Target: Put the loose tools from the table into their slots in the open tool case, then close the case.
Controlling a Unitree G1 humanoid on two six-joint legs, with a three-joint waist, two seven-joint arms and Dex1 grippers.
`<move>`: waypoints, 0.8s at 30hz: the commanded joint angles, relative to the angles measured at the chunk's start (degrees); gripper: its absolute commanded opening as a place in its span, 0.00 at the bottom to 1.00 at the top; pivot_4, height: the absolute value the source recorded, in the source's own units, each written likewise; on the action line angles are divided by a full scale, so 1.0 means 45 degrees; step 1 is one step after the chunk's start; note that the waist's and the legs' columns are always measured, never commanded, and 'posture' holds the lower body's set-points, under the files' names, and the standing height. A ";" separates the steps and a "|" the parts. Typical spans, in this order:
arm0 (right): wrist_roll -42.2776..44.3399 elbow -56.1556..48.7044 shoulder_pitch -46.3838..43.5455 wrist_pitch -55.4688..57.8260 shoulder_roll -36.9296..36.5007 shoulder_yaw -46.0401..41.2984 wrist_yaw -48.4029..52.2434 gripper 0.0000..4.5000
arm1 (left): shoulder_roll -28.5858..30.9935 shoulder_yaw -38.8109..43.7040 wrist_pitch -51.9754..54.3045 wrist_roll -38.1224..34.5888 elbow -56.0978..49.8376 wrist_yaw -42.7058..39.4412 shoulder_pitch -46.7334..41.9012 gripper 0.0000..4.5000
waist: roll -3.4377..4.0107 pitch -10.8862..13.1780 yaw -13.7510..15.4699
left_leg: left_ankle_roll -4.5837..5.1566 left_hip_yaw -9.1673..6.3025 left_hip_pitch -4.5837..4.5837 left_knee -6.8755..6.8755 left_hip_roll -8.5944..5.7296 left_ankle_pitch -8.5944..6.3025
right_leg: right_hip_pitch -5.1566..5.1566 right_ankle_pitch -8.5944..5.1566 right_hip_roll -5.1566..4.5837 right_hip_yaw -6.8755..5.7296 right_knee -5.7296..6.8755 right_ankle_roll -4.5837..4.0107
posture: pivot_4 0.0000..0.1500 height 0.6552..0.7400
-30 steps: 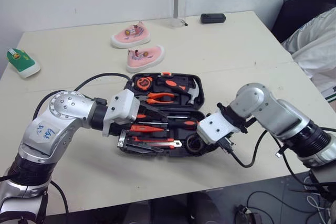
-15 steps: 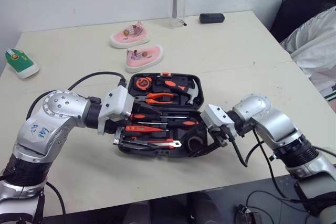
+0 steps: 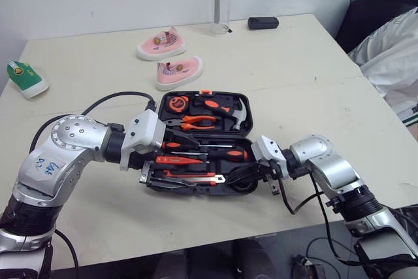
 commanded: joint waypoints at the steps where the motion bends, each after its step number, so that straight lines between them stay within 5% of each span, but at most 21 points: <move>1: -0.1936 0.1032 -0.0111 -0.0051 -0.0387 0.0682 -0.0587 0.01 | 0.0104 0.0332 -0.0132 -0.0116 -0.0252 -0.0007 -0.0213 1.00 | -0.0017 -0.0011 -0.0005 | 0.0000 0.0002 0.0017 0.0000 -0.0001 0.0000 | 0.0014 0.0000 0.0001 0.0001 0.0000 0.0000 | 1.00 0.85; 6: -0.0741 0.0126 0.0257 0.0483 -0.0497 0.0158 0.0292 0.01 | 0.0121 0.0337 -0.0210 -0.0076 -0.0150 -0.0066 -0.0261 1.00 | -0.0029 -0.0018 0.0077 | 0.0004 -0.0030 0.0178 -0.0012 0.0016 -0.0004 | 0.0209 -0.0003 0.0021 -0.0006 -0.0100 -0.0005 | 1.00 0.85; 13: 0.1815 -0.2860 0.0511 0.2738 -0.0599 -0.1919 -0.0300 0.01 | 0.0072 0.0618 -0.0144 -0.0059 0.0053 0.0316 0.0030 1.00 | -0.0021 -0.0012 0.0287 | 0.0011 -0.0051 0.0095 -0.0012 0.0013 -0.0010 | 0.0149 -0.0001 -0.0001 -0.0011 -0.0071 -0.0003 | 1.00 0.85; 18: 0.2017 -0.3812 0.0967 0.3127 -0.1039 -0.3059 -0.1229 0.01 | 0.0326 0.1196 0.0050 -0.0099 -0.0023 0.0647 0.0482 1.00 | -0.0021 -0.0012 0.0286 | 0.0007 -0.0048 0.0103 -0.0015 0.0016 -0.0011 | 0.0151 -0.0002 0.0002 -0.0021 -0.0094 -0.0003 | 1.00 0.85; 24: 0.1049 -0.2663 0.1433 0.2725 -0.2513 -0.4402 -0.2212 0.01 | 0.1512 0.3244 -0.1230 0.1063 0.2564 0.0559 0.2505 1.00 | -0.0016 -0.0009 0.0273 | 0.0009 -0.0015 0.0116 -0.0038 0.0012 -0.0013 | 0.0144 -0.0002 0.0006 -0.0009 -0.0133 -0.0005 | 1.00 0.85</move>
